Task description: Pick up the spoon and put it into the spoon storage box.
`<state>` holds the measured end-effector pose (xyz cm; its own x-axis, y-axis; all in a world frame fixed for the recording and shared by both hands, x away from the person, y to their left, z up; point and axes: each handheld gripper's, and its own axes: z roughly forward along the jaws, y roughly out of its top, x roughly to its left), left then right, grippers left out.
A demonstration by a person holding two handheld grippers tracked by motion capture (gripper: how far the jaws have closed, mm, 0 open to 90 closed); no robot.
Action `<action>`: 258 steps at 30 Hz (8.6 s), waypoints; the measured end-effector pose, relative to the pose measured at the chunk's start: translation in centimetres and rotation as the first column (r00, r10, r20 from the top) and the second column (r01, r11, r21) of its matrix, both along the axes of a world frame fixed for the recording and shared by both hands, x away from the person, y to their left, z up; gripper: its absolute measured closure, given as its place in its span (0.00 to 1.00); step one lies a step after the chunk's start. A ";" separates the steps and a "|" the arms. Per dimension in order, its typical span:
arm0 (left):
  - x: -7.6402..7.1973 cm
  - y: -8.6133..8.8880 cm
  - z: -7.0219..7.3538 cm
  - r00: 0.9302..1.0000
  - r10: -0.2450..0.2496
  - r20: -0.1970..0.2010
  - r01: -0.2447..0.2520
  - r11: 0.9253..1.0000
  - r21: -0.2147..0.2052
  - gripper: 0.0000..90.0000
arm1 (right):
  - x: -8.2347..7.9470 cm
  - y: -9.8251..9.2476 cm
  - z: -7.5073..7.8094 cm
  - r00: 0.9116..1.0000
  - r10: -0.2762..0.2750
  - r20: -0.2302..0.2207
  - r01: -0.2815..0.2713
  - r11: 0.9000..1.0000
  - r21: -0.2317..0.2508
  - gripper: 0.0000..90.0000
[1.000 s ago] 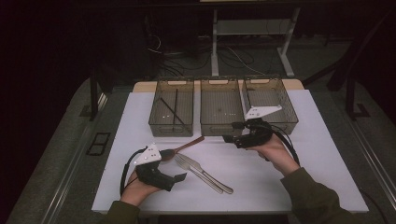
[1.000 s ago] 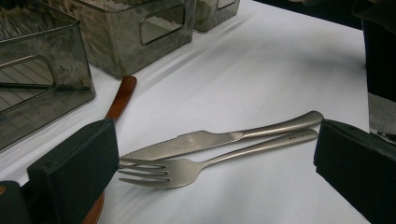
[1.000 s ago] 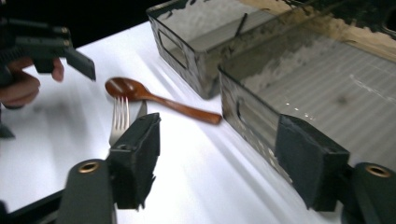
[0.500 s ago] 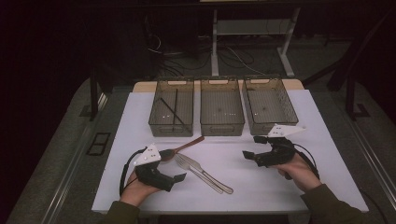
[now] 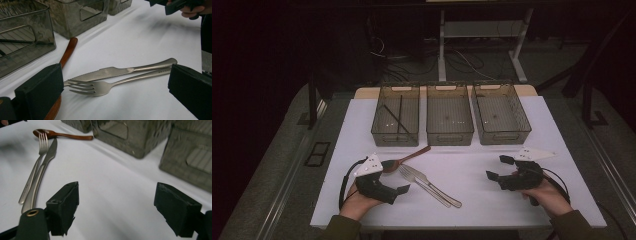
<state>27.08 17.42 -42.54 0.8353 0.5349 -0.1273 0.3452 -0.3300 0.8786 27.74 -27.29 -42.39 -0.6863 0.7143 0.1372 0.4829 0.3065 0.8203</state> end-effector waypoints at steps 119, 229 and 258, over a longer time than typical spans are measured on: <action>5.5 2.1 -1.8 0.992 0.074 -0.099 -0.048 0.969 0.243 0.88 | -2.3 -2.8 -1.6 0.996 0.086 0.010 -0.086 0.996 -0.025 0.20; 13.4 -9.4 9.8 0.994 0.000 0.109 -0.030 0.961 0.274 0.89 | -2.5 -3.4 -1.2 0.998 0.061 0.031 -0.061 0.998 -0.004 0.20; 18.7 -13.1 5.7 0.978 0.201 0.049 -0.205 0.912 0.356 0.89 | -2.6 -3.8 -1.1 0.998 0.058 0.037 -0.058 0.998 0.005 0.20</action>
<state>45.78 4.29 -36.82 0.7043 0.7009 0.1126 0.4287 -0.5463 0.7195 25.12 -31.06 -43.47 -0.7314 0.6721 0.1155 0.4338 0.3278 0.8392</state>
